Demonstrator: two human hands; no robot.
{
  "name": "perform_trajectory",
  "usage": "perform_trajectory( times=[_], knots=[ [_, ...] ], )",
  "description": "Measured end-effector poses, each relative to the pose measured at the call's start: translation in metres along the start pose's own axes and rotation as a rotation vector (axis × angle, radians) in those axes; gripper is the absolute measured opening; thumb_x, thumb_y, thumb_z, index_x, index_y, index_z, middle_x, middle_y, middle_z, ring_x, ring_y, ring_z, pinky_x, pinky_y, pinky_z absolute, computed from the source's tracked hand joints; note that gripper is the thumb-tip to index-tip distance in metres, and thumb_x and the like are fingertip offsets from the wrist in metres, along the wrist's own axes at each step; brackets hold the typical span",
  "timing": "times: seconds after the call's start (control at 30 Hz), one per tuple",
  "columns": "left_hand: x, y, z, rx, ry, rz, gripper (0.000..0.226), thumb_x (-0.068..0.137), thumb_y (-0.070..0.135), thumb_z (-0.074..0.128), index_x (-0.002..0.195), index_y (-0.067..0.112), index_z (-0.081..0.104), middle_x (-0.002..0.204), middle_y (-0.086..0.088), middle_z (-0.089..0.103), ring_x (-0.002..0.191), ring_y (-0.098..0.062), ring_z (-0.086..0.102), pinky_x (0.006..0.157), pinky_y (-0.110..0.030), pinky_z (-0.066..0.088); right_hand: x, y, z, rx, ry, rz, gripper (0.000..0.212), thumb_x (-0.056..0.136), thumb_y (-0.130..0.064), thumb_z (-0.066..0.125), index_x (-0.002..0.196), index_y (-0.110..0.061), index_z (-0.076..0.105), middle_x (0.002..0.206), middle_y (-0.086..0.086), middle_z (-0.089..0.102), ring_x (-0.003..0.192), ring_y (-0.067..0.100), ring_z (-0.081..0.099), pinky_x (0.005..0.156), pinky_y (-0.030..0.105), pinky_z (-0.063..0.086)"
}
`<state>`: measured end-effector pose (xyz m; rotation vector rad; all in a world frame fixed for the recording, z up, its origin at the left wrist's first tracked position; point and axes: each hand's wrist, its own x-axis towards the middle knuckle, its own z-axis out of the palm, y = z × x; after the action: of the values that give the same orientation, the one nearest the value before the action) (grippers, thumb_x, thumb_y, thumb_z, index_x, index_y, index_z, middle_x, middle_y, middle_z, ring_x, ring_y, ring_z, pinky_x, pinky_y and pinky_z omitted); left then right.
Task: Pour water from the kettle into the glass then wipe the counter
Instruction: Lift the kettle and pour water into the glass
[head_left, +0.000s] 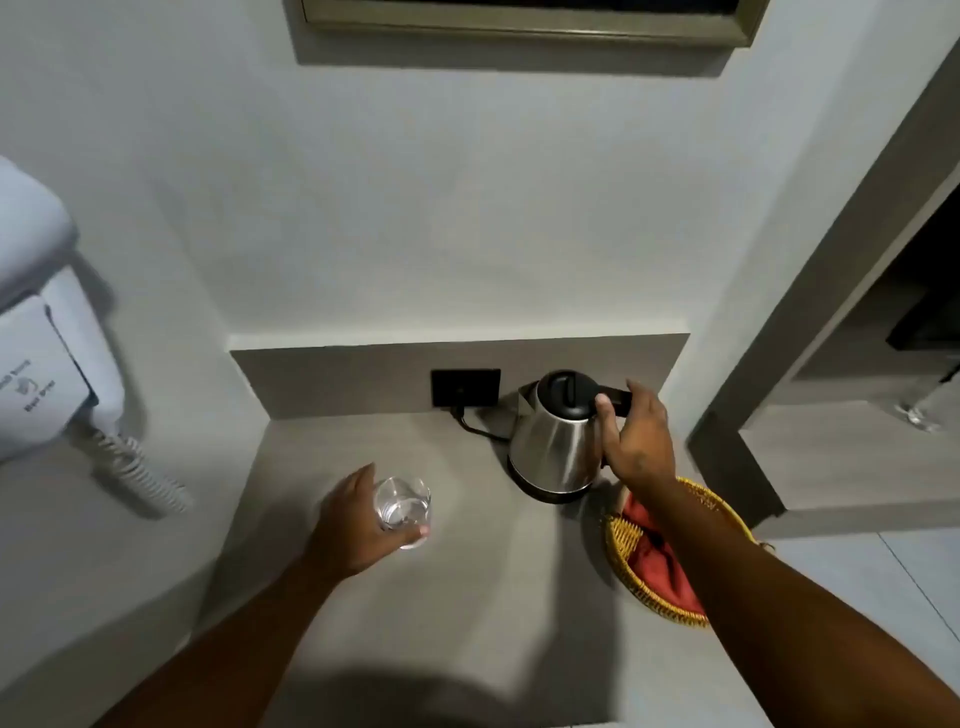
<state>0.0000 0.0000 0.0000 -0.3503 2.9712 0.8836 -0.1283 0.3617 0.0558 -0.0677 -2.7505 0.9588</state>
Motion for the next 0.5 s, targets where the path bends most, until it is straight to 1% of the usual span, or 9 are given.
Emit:
perform_trajectory(
  times=[0.07, 0.1, 0.13, 0.2, 0.23, 0.27, 0.33, 0.43, 0.5],
  knots=[
    [-0.002, -0.003, 0.009, -0.125, -0.005, -0.006, 0.127, 0.042, 0.066, 0.089, 0.145, 0.011, 0.040, 0.146, -0.008, 0.048, 0.134, -0.027, 0.046, 0.109, -0.037, 0.038, 0.006, -0.002, 0.001, 0.200, 0.070, 0.112, 0.059, 0.100, -0.059, 0.041, 0.138, -0.015, 0.048, 0.135, 0.012, 0.058, 0.125, 0.029, 0.055, 0.102, 0.047, 0.050],
    [-0.004, -0.005, 0.015, -0.174, 0.009, -0.001, 0.117, 0.041, 0.054, 0.096, 0.140, 0.016, 0.045, 0.140, -0.006, 0.052, 0.130, -0.024, 0.049, 0.106, -0.033, 0.040, 0.008, -0.002, 0.002, 0.283, 0.098, 0.146, 0.053, 0.100, -0.056, 0.043, 0.132, -0.015, 0.053, 0.127, 0.010, 0.062, 0.118, 0.028, 0.059, 0.096, 0.043, 0.052],
    [-0.006, -0.006, 0.021, -0.223, 0.033, 0.008, 0.106, 0.039, 0.043, 0.099, 0.131, 0.027, 0.050, 0.131, 0.000, 0.057, 0.122, -0.019, 0.055, 0.100, -0.025, 0.042, 0.009, -0.002, 0.002, 0.360, 0.102, 0.194, 0.048, 0.101, -0.053, 0.044, 0.125, -0.015, 0.058, 0.119, 0.008, 0.065, 0.112, 0.026, 0.062, 0.090, 0.038, 0.052],
    [-0.007, -0.004, 0.030, -0.309, 0.095, 0.017, 0.094, 0.039, 0.029, 0.101, 0.114, 0.052, 0.049, 0.111, 0.016, 0.062, 0.104, 0.001, 0.061, 0.084, -0.006, 0.040, 0.013, 0.003, 0.005, 0.450, 0.120, 0.279, 0.040, 0.102, -0.051, 0.045, 0.112, -0.016, 0.062, 0.104, 0.005, 0.066, 0.100, 0.022, 0.062, 0.082, 0.031, 0.048],
    [-0.006, -0.004, 0.033, -0.342, 0.111, 0.017, 0.092, 0.040, 0.026, 0.100, 0.109, 0.056, 0.049, 0.105, 0.020, 0.063, 0.099, 0.007, 0.061, 0.078, -0.002, 0.039, 0.015, 0.005, 0.006, 0.480, 0.133, 0.316, 0.039, 0.101, -0.053, 0.045, 0.105, -0.018, 0.062, 0.097, 0.003, 0.066, 0.094, 0.020, 0.061, 0.075, 0.027, 0.046],
    [-0.007, -0.002, 0.033, -0.347, 0.123, -0.002, 0.089, 0.041, 0.024, 0.100, 0.109, 0.054, 0.051, 0.103, 0.022, 0.064, 0.096, 0.008, 0.061, 0.075, -0.001, 0.039, 0.015, 0.006, 0.006, 0.508, 0.125, 0.367, 0.040, 0.101, -0.056, 0.044, 0.099, -0.020, 0.061, 0.089, 0.000, 0.064, 0.088, 0.019, 0.060, 0.069, 0.024, 0.043],
    [-0.006, -0.002, 0.038, -0.384, 0.137, -0.061, 0.085, 0.043, 0.024, 0.099, 0.111, 0.044, 0.052, 0.103, 0.022, 0.062, 0.095, 0.000, 0.061, 0.075, -0.003, 0.039, 0.018, 0.009, 0.010, 0.549, 0.121, 0.441, 0.046, 0.099, -0.061, 0.043, 0.092, -0.020, 0.061, 0.082, -0.001, 0.061, 0.081, 0.016, 0.058, 0.064, 0.023, 0.040],
    [-0.004, -0.003, 0.044, -0.426, 0.131, -0.132, 0.086, 0.045, 0.021, 0.099, 0.118, 0.032, 0.055, 0.105, 0.015, 0.063, 0.094, -0.007, 0.062, 0.073, -0.005, 0.040, 0.024, 0.014, 0.015, 0.592, 0.116, 0.476, 0.052, 0.098, -0.063, 0.042, 0.092, -0.017, 0.065, 0.083, 0.002, 0.063, 0.082, 0.016, 0.058, 0.075, 0.030, 0.043],
    [-0.004, -0.004, 0.046, -0.445, 0.136, -0.148, 0.085, 0.047, 0.019, 0.098, 0.119, 0.030, 0.056, 0.105, 0.013, 0.066, 0.093, -0.008, 0.064, 0.072, -0.003, 0.041, 0.028, 0.017, 0.015, 0.602, 0.126, 0.494, 0.057, 0.098, -0.065, 0.041, 0.088, -0.015, 0.068, 0.081, 0.003, 0.064, 0.082, 0.019, 0.059, 0.076, 0.031, 0.043]
  ],
)
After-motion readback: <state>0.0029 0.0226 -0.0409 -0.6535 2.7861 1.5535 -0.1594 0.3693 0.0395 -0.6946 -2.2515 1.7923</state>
